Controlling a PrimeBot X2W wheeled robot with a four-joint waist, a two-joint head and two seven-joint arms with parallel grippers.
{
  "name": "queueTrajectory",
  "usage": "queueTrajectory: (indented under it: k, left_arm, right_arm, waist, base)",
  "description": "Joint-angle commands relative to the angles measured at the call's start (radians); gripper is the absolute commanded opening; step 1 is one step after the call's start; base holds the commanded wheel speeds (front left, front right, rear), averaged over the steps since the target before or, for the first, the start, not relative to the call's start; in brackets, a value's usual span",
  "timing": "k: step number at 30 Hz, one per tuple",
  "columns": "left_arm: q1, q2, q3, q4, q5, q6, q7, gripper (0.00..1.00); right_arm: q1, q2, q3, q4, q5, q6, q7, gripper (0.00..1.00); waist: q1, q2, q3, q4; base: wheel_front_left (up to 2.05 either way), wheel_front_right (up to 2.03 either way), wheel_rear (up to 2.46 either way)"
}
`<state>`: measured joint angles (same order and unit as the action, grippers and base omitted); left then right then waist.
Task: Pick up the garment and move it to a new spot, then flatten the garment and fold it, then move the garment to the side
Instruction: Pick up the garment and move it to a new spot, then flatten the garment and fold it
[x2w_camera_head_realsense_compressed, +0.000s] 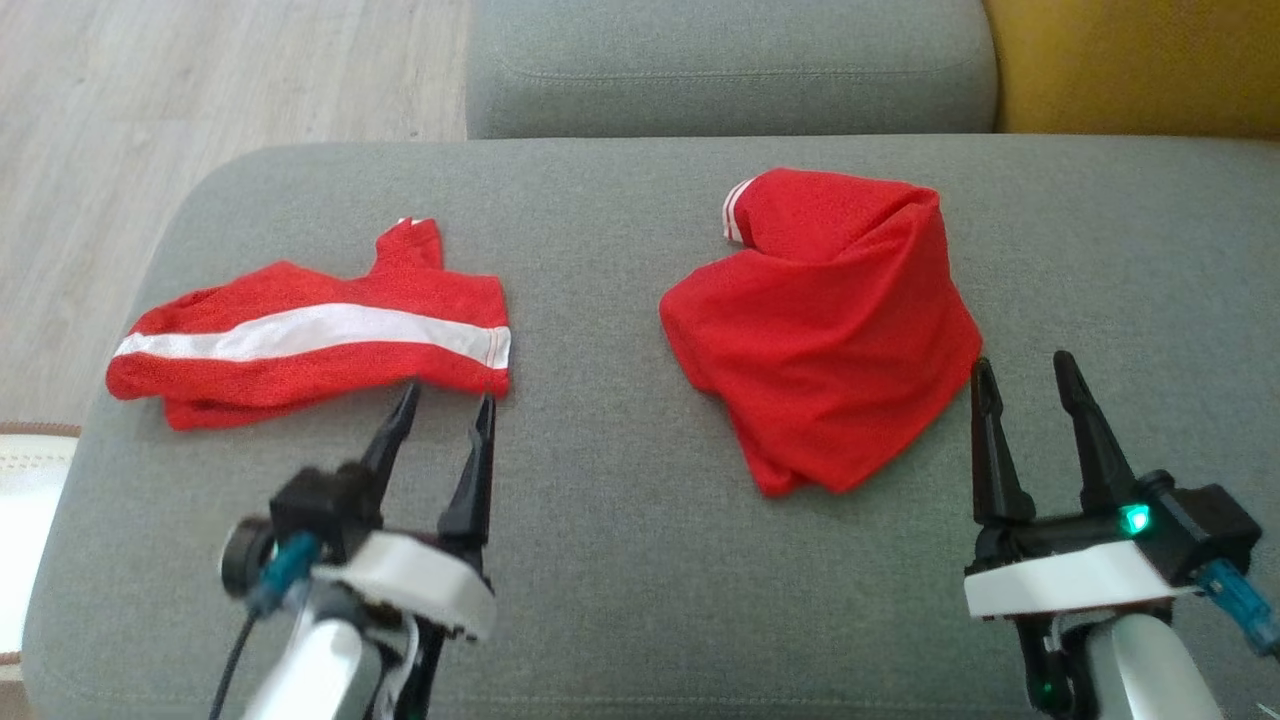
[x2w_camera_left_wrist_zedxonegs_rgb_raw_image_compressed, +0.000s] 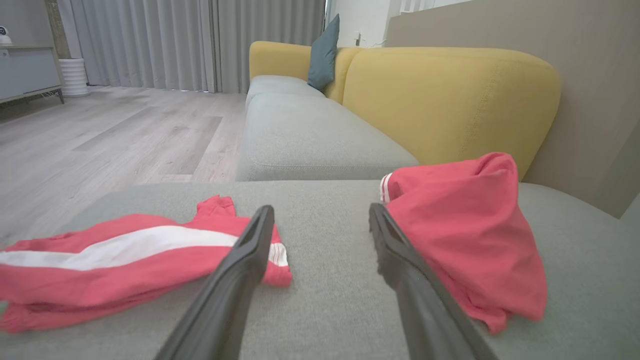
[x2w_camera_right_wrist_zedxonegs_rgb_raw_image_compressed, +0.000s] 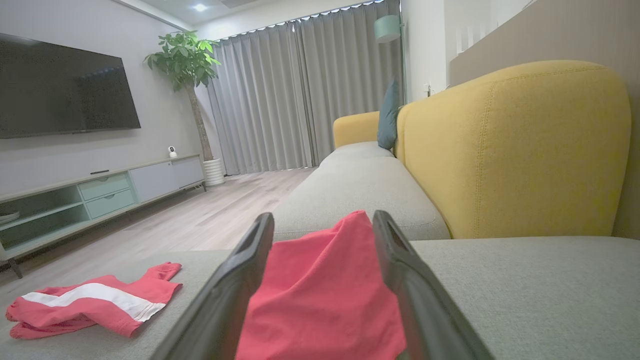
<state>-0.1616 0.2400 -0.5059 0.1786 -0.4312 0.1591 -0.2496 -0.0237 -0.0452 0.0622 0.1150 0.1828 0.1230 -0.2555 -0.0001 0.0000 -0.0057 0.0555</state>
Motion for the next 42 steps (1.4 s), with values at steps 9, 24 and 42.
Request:
queueTrajectory:
  k: [9, 24, 42]
  left_arm:
    - [0.045, -0.063, 0.145, -0.082, 0.097, -0.050, -0.012, 1.00]
    - [0.015, -0.147, 0.196, -0.046, 0.166, -0.153, -0.012, 1.00]
    - [-0.053, -0.188, 0.212, -0.030, 0.177, -0.209, -0.012, 1.00]
  right_arm:
    - [-0.016, -0.005, 0.018, -0.028, -0.013, 0.008, -0.006, 1.00]
    - [-0.079, -0.005, 0.108, 0.198, -0.110, 0.008, -0.006, 1.00]
    - [-0.267, -0.005, 0.077, 0.505, -0.275, 0.008, 0.032, 1.00]
  waist:
    - [0.0001, 0.0000, 0.002, 0.002]
    - [0.0001, 0.0000, 0.099, 0.077]
    - [0.0001, 0.0000, 0.225, 0.194]
  base:
    - [0.00, 0.00, 0.00]
    - [0.00, 0.00, 0.00]
    - [0.00, 0.00, 0.00]
